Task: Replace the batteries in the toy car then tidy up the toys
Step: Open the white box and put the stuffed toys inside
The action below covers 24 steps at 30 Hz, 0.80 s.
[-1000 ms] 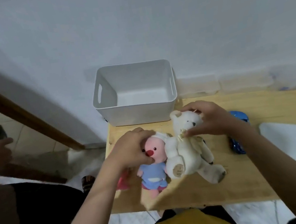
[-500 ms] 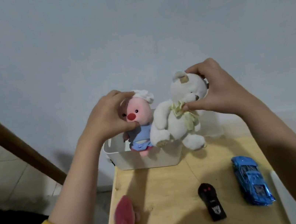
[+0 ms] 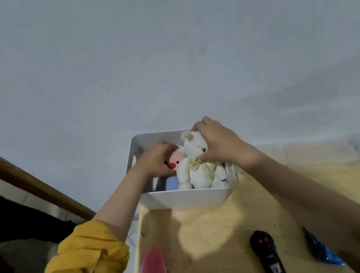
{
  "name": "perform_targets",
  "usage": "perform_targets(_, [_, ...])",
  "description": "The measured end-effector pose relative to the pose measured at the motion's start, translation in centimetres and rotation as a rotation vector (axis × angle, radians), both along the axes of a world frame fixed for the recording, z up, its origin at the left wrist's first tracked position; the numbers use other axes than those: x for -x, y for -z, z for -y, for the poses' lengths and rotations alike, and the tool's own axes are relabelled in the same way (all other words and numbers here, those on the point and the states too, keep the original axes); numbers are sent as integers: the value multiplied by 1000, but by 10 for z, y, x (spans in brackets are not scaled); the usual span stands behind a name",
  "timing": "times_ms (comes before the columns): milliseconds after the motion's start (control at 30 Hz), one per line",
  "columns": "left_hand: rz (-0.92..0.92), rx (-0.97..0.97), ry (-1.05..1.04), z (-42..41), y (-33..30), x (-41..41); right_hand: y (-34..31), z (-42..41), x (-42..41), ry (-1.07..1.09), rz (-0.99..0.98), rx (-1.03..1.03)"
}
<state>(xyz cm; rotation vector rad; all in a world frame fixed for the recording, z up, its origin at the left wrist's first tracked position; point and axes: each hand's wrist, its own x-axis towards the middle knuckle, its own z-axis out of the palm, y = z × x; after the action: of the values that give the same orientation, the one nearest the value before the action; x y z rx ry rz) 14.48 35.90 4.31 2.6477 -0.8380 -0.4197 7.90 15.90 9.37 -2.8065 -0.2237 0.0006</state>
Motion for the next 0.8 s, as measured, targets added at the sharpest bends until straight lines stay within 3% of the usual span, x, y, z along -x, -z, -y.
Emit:
perform_targets(100, [-51,-93,38,7,22,-9,16,-6,1,-11,-2,77])
perform_targets(200, [-39,-87,18,8,21,-11,17,-3,11,28,17,6])
perform_targets(300, [-2,56,-96,3,3,11,15,5,43,101,204,-190])
perform_targets(400, [136,292,-208,-8,-15,60,22,15,87,165,386,-229])
perform_targets(533, [425,640,-294,-19,-19,136,51,19,150,247,260,-286])
perform_targets(600, [451,675,-336,-24,-9,168,72,17,180,282,165,-268])
perform_targets(700, [280,567,-405,-35,17,202,98,15,213,350,-55,-109])
perform_targets(800, [18,277,-526,-46,43,224,117,14,233,435,-296,38])
